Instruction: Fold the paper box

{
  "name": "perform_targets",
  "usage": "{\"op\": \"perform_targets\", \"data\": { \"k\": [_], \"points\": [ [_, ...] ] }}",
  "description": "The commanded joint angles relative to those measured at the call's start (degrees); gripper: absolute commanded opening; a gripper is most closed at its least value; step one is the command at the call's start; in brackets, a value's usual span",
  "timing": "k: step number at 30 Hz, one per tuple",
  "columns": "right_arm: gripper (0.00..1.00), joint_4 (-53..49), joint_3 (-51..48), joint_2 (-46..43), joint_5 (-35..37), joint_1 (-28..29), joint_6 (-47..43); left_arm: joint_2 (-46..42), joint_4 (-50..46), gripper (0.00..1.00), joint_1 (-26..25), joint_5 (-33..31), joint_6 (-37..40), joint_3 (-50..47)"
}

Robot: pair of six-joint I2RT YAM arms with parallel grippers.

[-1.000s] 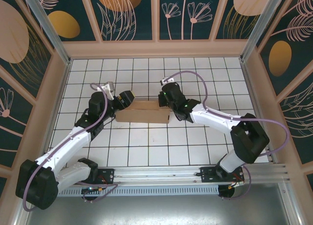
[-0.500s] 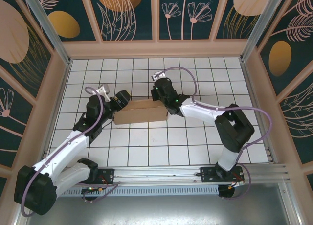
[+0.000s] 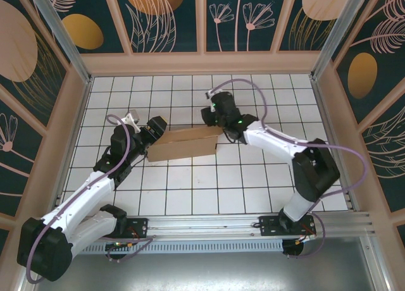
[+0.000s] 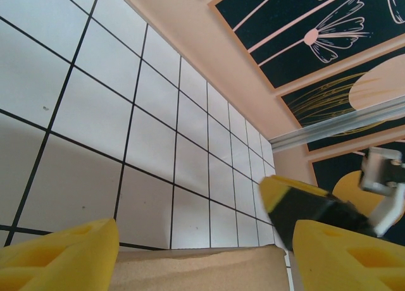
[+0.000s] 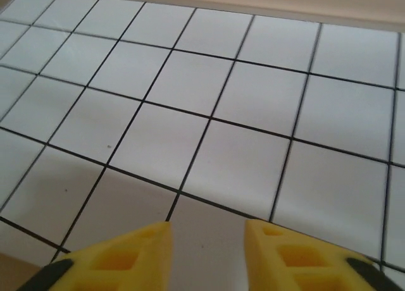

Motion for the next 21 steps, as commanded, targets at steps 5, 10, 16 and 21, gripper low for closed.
{"op": "perform_targets", "data": {
  "k": [5, 10, 16, 21],
  "points": [
    [0.47, -14.06, -1.32, -9.71, -10.33, -3.64, 9.57, 3.09, -14.17, 0.73, -0.24, -0.31, -0.68, -2.57],
    [0.5, -14.33, -4.07, -10.75, -15.7, -3.95, 10.41, 3.79, -13.82, 0.73, -0.27, -0.7, -0.21, -2.63],
    [0.56, -12.39, -6.85, -8.87, -20.43, -4.23, 12.47, 3.97, -13.56, 0.73, -0.26, -0.76, -0.17, -2.68],
    [0.54, -6.92, -10.81, -7.9, -25.84, -4.23, 15.0, 4.3, -12.91, 0.73, -0.25, -0.56, -0.02, -2.97]
  ]
}}
